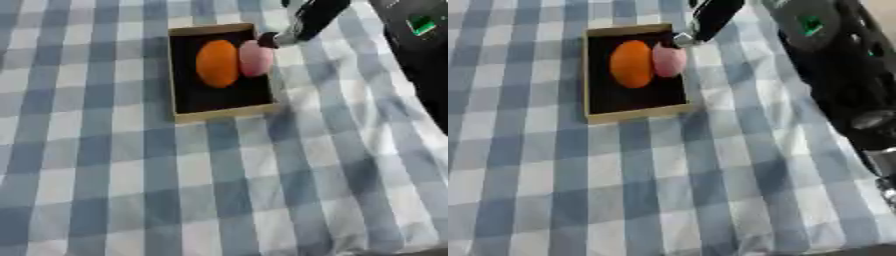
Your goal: Pick up objects on the table and place them in the box.
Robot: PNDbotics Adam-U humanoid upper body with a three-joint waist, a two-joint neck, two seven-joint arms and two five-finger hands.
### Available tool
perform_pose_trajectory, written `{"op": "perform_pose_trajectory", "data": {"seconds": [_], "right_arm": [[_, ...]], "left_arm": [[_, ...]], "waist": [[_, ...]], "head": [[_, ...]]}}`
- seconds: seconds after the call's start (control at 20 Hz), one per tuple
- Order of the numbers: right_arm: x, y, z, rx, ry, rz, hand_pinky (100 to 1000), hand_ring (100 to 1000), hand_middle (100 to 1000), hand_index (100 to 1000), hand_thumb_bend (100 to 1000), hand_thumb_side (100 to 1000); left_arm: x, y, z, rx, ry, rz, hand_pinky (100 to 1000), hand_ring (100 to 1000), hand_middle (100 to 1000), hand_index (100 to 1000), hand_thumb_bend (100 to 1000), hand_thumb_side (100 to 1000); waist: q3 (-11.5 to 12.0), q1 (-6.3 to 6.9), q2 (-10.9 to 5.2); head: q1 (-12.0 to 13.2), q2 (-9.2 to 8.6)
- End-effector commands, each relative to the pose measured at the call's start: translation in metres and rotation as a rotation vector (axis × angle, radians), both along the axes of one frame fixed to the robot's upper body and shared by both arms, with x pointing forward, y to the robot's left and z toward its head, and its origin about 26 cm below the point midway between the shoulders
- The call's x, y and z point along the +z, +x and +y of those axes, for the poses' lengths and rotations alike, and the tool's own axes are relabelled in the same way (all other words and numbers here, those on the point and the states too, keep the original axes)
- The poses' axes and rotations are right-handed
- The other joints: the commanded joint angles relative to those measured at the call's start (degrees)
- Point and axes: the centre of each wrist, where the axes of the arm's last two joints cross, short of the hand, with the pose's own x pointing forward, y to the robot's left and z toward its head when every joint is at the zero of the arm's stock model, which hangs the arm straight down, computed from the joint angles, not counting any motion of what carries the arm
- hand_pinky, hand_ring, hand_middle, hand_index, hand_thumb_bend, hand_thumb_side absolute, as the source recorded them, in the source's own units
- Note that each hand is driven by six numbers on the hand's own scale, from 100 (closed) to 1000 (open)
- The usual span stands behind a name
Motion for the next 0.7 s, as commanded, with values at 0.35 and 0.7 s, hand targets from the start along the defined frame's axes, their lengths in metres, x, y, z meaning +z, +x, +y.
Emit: {"op": "perform_pose_trajectory", "data": {"seconds": [0.35, 0.7], "right_arm": [[0.052, -0.071, -0.052, -0.069, 0.209, -0.262, 450, 779, 781, 840, 100, 520], [0.008, -0.092, -0.061, 0.018, 0.685, -0.487, 520, 779, 780, 817, 100, 795]], "left_arm": [[0.007, -0.004, 0.006, 0.029, 0.001, -0.037, 850, 842, 741, 846, 100, 722], [0.008, -0.005, 0.007, 0.036, -0.008, -0.052, 850, 842, 741, 846, 100, 722]], "waist": [[-1.0, 0.47, -0.98], [-0.9, 0.61, -0.4]], "head": [[2.1, -0.12], [3.4, -0.89]]}}
